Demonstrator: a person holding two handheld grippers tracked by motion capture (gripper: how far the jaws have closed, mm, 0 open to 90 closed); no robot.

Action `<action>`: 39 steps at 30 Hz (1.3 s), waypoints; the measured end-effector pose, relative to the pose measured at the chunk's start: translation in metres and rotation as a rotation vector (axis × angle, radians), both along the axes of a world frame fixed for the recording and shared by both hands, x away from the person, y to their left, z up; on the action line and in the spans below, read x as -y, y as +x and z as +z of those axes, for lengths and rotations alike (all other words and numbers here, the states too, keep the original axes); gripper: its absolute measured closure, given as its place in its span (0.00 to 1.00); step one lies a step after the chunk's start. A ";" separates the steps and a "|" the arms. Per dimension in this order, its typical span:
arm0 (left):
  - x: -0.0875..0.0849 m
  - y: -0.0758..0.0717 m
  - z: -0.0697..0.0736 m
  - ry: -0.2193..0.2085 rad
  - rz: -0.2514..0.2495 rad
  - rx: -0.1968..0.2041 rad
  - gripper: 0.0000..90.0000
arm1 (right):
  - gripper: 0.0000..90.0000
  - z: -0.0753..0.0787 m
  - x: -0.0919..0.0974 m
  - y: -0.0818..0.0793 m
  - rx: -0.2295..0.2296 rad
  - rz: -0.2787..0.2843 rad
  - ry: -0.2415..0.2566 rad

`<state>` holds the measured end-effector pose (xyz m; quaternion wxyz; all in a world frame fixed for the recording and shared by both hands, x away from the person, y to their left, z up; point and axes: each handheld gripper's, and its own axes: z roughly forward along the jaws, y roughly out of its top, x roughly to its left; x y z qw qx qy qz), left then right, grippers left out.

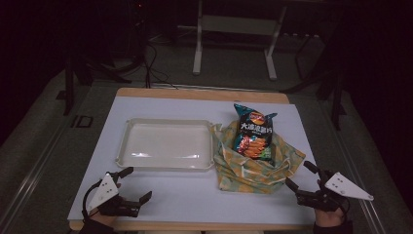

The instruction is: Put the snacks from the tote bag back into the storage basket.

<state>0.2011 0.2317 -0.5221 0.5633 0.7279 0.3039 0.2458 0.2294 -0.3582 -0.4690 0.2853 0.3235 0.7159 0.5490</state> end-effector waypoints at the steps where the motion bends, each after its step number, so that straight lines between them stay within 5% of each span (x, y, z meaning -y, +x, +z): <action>1: 0.000 0.000 0.000 -0.002 0.002 0.001 0.00 | 0.14 0.000 0.001 0.002 -0.002 0.016 0.002; 10: 0.000 -0.003 -0.003 0.025 -0.004 -0.014 0.00 | 0.16 0.009 0.007 0.013 -0.015 0.103 0.008; 16: -0.001 -0.004 -0.004 0.030 -0.014 -0.018 0.00 | 0.15 0.016 0.012 0.019 -0.032 0.165 -0.034; 25: 0.002 -0.004 -0.003 0.022 -0.030 -0.016 0.00 | 0.13 0.028 0.010 0.026 -0.059 0.193 -0.081; 39: 0.001 -0.003 -0.002 0.014 -0.033 -0.018 0.00 | 0.12 0.058 0.001 0.044 -0.008 0.214 -0.066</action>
